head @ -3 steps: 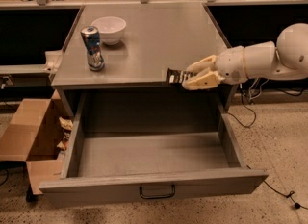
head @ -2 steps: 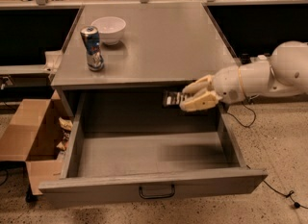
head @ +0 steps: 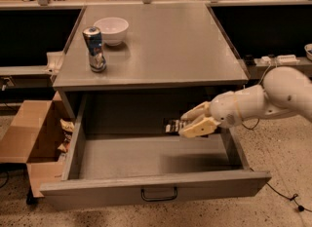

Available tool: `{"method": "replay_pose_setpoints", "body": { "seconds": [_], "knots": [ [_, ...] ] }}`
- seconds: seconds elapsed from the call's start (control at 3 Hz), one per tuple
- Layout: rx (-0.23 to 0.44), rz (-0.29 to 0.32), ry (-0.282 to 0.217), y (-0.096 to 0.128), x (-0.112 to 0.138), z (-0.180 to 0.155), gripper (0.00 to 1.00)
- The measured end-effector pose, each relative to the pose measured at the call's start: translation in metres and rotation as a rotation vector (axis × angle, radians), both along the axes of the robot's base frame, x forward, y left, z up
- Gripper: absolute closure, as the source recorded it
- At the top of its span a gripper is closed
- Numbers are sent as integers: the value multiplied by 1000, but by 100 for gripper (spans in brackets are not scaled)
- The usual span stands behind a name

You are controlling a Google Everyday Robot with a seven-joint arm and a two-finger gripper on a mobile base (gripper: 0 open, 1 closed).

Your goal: Place rxbar chocolate into top drawer

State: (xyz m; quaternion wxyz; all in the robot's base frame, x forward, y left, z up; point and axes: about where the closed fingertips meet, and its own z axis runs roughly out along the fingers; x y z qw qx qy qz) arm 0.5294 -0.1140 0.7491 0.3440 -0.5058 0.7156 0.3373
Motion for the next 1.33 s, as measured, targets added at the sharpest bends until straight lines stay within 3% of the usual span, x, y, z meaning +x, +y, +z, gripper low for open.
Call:
{"method": "replay_pose_setpoints", "body": {
  "seconds": [0.33,0.67,1.33],
  "knots": [
    [-14,39,37,21,6,-43,100],
    [-36,92,35,54,20,-81,98],
    [-82,144,19,81,23,-99,52]
  ]
}}
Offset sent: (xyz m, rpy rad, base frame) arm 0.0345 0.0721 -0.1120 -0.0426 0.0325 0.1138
